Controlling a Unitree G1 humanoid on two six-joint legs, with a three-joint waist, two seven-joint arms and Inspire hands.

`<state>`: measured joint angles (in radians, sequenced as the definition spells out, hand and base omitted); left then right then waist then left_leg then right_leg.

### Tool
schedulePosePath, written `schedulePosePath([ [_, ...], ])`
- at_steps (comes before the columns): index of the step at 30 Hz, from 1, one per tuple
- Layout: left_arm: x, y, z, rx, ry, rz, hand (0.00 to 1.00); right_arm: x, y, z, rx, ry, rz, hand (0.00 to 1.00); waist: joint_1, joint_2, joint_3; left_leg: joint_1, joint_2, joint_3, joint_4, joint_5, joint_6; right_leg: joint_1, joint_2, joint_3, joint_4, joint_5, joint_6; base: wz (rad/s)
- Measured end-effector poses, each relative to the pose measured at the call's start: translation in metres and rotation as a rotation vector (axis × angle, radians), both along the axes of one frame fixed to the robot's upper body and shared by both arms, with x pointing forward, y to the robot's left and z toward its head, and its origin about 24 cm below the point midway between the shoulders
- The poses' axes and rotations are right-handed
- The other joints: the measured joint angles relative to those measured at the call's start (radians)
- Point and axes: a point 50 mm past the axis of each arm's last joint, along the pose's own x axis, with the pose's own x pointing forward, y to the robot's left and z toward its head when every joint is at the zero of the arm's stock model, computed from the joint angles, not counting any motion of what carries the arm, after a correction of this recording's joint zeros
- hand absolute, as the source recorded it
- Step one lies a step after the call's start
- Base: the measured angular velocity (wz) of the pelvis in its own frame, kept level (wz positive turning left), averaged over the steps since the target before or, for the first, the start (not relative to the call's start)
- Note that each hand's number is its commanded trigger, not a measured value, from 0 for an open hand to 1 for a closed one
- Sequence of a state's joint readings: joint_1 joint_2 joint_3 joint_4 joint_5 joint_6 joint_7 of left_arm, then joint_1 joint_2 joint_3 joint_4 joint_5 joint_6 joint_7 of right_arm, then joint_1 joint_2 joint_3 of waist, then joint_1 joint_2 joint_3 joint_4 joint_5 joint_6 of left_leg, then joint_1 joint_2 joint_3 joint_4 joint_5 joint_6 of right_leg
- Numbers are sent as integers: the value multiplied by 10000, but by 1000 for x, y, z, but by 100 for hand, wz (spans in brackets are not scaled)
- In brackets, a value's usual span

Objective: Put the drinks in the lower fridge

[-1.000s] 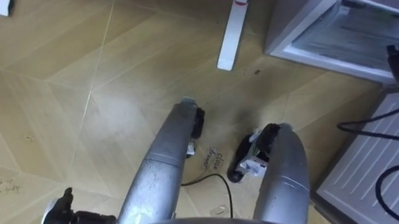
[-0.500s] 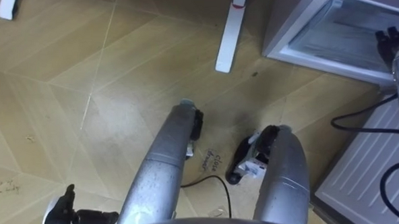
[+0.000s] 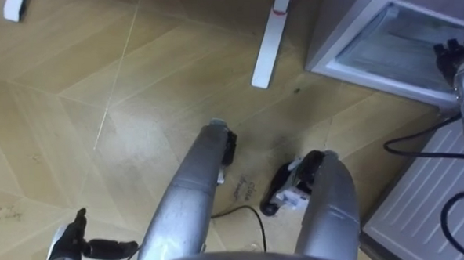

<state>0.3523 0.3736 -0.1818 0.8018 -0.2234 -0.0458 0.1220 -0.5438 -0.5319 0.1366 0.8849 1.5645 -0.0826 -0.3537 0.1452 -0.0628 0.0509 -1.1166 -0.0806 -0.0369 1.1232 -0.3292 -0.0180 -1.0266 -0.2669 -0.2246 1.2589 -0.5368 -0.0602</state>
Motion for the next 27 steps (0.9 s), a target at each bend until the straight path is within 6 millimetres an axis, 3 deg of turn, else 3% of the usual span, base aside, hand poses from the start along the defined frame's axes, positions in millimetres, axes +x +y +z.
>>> schedulePosePath([
  [4, -1, 1, -1, -77, 337, 39, 0, -12, -6, -19, -327, 331, 483, 0, -7, -41, 15, 703, 4, -19, -692, 80, -48, 646, 72, -72, -645, 142, 71, 2],
  [9, 3, 9, 2, -104, 438, -177, 0, -43, -19, -56, -1406, 1779, 1832, 0, -61, -74, 15, 1654, 63, -520, -1449, 150, -105, 1982, 268, -749, -1743, 254, -88, 14],
  [13, 8, 16, -1, -117, 809, -94, 0, -69, -28, -77, -2564, 3215, 3221, 0, -96, -267, 8, 2682, 40, -570, -2336, 194, -108, 3060, 270, -997, -2620, 336, -25, 11],
  [18, 20, 22, -1, 113, 794, -9, 0, -111, -32, -107, -3536, 5272, 4980, 0, -74, -167, -53, 3731, 327, -769, -3090, 198, -111, 4473, 816, -1375, -4040, 622, 126, 7],
  [22, 26, 16, -5, 71, 884, -91, 0, -142, -15, -136, -3792, 6871, 6845, 0, -22, -29, -124, 4726, 525, -737, -3745, 200, -105, 5663, 1170, -1531, -5204, 888, 234, -1],
  [23, 27, 11, -8, 48, 946, -190, 0, -151, -9, -144, -3772, 7257, 7308, 0, -25, 72, -180, 5029, 558, -755, -3953, 201, -103, 6019, 1280, -1586, -5544, 980, 274, 0],
  [24, 27, 6, -10, -67, 951, -226, 0, -160, -2, -151, -3778, 7623, 7742, 0, -52, 141, -231, 5343, 574, -702, -4190, 209, -89, 6345, 1318, -1593, -5834, 1040, 331, 0],
  [27, 22, -4, -16, -214, 1175, -139, 0, -181, 16, -168, -3323, 8127, 8324, 0, -132, 132, -278, 6390, 572, -444, -5100, 371, -12, 7221, 1329, -1481, -6591, 1242, 430, -9],
])
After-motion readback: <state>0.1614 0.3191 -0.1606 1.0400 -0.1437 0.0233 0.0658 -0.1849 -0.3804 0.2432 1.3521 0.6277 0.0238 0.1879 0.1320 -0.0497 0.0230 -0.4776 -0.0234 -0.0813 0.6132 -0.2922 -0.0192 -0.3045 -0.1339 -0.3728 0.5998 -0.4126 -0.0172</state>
